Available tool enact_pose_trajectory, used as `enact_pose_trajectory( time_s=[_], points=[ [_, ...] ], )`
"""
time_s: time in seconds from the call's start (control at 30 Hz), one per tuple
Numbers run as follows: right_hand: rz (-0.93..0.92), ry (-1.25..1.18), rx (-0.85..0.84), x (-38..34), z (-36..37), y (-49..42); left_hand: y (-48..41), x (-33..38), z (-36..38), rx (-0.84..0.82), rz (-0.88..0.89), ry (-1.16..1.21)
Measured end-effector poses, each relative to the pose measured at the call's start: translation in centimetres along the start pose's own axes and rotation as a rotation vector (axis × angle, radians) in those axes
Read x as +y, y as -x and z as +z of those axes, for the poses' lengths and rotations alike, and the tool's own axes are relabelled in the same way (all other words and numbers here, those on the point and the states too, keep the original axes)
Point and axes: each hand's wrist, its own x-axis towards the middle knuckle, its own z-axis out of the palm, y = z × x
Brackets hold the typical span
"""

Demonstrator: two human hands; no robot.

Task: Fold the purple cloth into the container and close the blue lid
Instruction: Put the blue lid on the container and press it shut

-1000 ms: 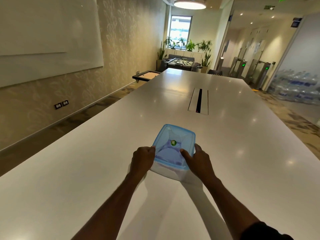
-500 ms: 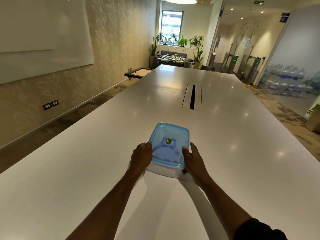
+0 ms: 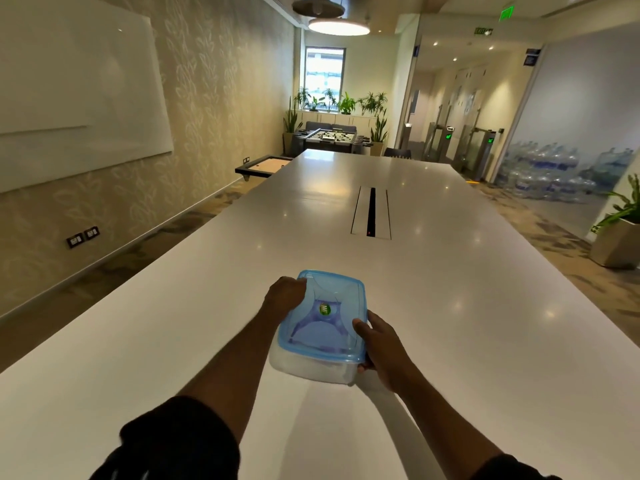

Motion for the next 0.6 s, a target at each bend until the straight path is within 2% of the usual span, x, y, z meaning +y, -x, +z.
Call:
enact_pose_trajectory(
  time_s=[0.6],
  points=[
    [-0.05,-0.035,-0.008,0.8,0.0,-0.6,-4.4,1.0,1.2,0.015,0.021,-0.133]
  ],
)
